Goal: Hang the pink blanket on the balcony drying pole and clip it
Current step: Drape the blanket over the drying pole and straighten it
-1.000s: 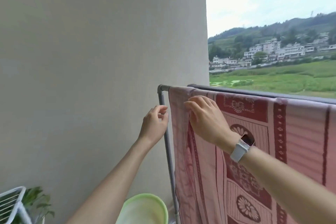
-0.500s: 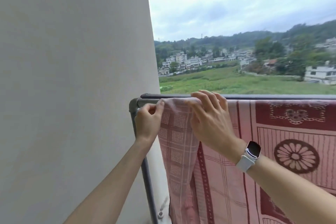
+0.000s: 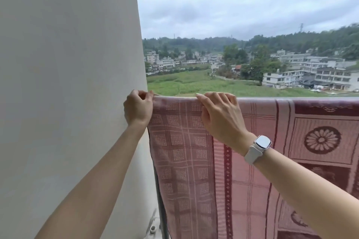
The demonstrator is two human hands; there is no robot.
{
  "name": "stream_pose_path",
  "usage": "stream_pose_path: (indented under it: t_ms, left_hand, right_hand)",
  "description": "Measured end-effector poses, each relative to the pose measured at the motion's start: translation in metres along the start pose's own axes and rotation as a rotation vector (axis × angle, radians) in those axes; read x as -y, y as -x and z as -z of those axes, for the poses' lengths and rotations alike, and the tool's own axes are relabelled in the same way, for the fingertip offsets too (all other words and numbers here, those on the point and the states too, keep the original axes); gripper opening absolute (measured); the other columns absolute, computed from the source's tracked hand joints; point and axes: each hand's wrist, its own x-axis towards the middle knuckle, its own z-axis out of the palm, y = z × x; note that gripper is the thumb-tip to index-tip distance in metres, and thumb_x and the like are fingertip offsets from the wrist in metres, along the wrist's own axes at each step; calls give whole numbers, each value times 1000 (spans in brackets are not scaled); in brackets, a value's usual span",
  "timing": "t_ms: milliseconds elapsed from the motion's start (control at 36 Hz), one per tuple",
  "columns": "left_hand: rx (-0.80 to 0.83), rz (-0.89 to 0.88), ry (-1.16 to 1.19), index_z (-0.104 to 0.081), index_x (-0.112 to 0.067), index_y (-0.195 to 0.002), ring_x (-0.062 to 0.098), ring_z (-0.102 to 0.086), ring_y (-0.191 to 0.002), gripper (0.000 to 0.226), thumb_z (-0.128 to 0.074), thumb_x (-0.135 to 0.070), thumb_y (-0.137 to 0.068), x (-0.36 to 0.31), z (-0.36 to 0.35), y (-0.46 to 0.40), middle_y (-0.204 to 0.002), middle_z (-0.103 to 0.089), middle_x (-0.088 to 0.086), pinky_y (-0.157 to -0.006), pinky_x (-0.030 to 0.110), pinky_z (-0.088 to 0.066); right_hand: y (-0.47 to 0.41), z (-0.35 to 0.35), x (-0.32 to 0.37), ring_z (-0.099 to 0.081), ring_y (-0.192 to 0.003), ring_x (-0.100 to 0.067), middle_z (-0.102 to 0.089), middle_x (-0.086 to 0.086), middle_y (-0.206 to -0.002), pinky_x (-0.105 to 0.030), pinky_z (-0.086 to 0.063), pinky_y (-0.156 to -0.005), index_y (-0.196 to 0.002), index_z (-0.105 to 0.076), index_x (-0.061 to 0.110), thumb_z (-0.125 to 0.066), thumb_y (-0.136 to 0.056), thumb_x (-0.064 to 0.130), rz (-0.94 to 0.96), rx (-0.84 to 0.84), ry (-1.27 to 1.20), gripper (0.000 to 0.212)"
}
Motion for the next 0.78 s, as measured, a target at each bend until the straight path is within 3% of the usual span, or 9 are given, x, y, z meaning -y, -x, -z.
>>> stream_pose_path:
  t_ms: [139,222,278,361,472,556,611,694,778]
  left_hand:
    - [26,-57,159,-56,-13,-89,13,-59,-71,18,-60,-31,-88,35,17,46,-82,-62,-4,-76,32,-52]
    - [160,58,295,-56,-17,-92,16,-64,-79,22,-63,-37,-85,57,18,66,-82,-61,-10,-78,38,-55]
    - [275,85,326,-59,-17,-90,11,-64,-79,19,-63,-35,-85,69,17,80,-84,-65,-8,-77,31,-54]
    - [420,112,387,-63,-18,-77,0,-61,-64,11,-62,-21,-87,87,17,103,-73,-67,-9,-63,18,-49]
    - [530,103,290,-66,-5,-77,11,-59,-65,8,-64,-9,-84,126,18,140,-73,-68,1,-66,25,-48]
    - [568,43,279,-70,-3,-86,-1,-63,-66,7,-64,-2,-83,143,19,170,-76,-69,-2,-68,13,-49]
    - [589,2,273,-72,-3,-90,-2,-63,-69,12,-64,-2,-82,149,17,182,-81,-70,-2,-69,10,-47]
    - [589,-45,262,-73,-8,-93,11,-64,-77,14,-65,-4,-82,160,18,184,-89,-71,5,-73,18,-52]
    - [519,-52,266,-72,-12,-94,10,-63,-77,14,-64,-7,-84,173,23,179,-89,-68,1,-71,17,-51]
  right_hand:
    - [22,-19,19,-48,-121,-27,-56,-9,-126,-54,-20,-108,-126,-54,17,-46,-88,23,33,-15,53,39]
    - [31,-26,34,-40,-130,-27,-51,-11,-134,-58,-16,-110,-125,-55,16,-45,-91,20,71,-56,5,36]
    - [42,-33,44,-34,-134,-27,-46,-12,-138,-53,-17,-113,-126,-54,14,-47,-89,14,110,-33,-54,38]
    - [65,-43,58,-32,-135,-26,-46,-10,-138,-50,-14,-113,-127,-52,13,-46,-86,10,101,62,-81,42]
    - [97,-52,79,-44,-122,-22,-51,-7,-131,-51,-36,-102,-127,-50,12,-42,-89,28,-49,172,-185,42]
    - [106,-52,100,-47,-116,-18,-49,0,-128,-41,-43,-94,-131,-41,18,-43,-84,54,-294,352,-386,59]
    - [102,-55,110,-49,-108,-15,-48,4,-122,-35,-45,-88,-128,-38,20,-51,-79,59,-401,401,-450,64]
    - [95,-67,116,-55,-87,-16,-56,3,-101,-35,-49,-72,-113,-43,16,-55,-86,39,-452,354,-416,37]
    - [101,-80,108,-51,-61,-15,-54,0,-76,-29,-44,-52,-92,-45,12,-49,-89,15,-428,252,-341,6]
